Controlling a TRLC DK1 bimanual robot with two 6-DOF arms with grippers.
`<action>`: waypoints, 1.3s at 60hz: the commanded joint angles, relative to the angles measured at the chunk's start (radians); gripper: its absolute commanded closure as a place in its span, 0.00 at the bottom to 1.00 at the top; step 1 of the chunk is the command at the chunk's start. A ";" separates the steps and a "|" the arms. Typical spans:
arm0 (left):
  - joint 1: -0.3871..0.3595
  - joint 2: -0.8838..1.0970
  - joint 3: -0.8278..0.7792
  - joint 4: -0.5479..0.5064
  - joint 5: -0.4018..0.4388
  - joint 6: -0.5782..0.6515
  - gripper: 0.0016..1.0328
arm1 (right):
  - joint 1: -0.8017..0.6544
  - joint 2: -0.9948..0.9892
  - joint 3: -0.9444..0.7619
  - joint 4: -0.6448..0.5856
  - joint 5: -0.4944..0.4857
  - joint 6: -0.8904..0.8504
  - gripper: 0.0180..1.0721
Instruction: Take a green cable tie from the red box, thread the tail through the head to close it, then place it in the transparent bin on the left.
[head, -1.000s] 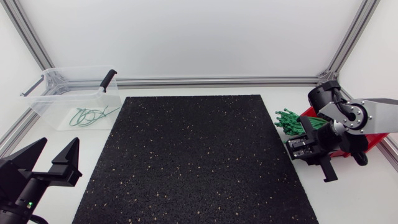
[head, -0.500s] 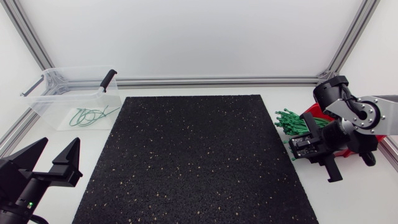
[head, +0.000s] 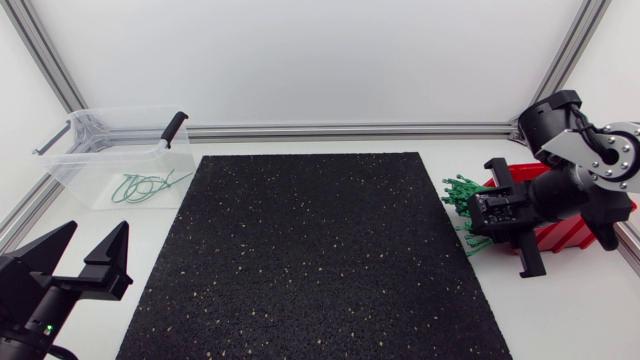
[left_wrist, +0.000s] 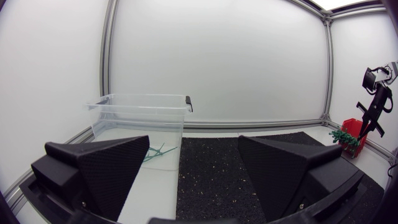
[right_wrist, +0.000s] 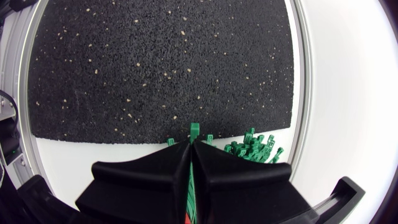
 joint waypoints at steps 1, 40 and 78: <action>-0.008 0.001 -0.039 -0.029 0.003 -0.001 0.04 | 0.008 -0.005 0.042 -0.034 -0.037 0.038 0.92; -0.014 0.001 -0.039 -0.029 0.001 -0.001 0.04 | -0.236 0.041 0.512 -0.305 -0.568 0.328 0.92; -0.020 0.001 -0.038 -0.030 -0.006 -0.001 0.04 | -0.059 -0.054 0.651 -0.409 -0.596 0.716 0.94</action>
